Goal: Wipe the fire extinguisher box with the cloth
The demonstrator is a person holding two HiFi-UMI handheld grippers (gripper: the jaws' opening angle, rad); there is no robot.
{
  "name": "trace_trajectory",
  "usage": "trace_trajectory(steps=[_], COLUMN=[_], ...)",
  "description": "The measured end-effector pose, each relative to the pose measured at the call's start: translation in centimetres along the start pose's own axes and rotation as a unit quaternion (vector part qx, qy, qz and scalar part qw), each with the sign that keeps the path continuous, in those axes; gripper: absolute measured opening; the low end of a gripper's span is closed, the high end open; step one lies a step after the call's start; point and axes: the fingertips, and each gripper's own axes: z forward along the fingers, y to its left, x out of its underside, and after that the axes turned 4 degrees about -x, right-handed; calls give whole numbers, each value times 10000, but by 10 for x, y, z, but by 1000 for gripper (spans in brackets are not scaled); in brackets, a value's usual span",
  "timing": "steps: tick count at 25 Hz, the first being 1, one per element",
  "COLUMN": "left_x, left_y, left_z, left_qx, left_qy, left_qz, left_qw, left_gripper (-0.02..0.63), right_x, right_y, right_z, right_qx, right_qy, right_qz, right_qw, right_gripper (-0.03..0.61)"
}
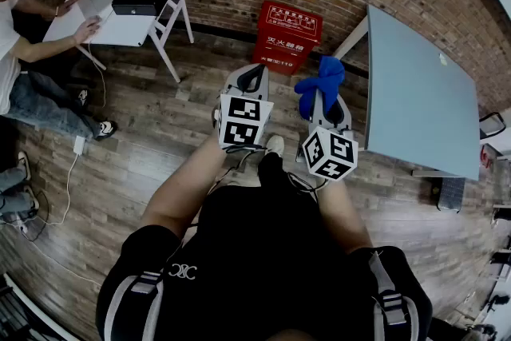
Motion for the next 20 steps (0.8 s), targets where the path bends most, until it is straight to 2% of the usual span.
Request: trace_trajectory(steps=[8, 14, 20], left_x=[-20, -47, -60], left_y=[17, 15, -3], left_z=[86, 162, 227], left_qx=[-429, -516, -629], left_qy=[74, 155, 309], left_qz=[213, 206, 393], left_qw=[9988, 9983, 9968], left_gripper=[8, 8, 8], right_x=[-11, -17, -16], right_y=[-44, -109, -164], right_z=[90, 155, 198], right_qx=[-338, -368, -545], right_qy=[92, 265, 429], right_qz=[-224, -103, -27], right_qw=[9991, 9989, 9976], right_gripper=[83, 83, 83])
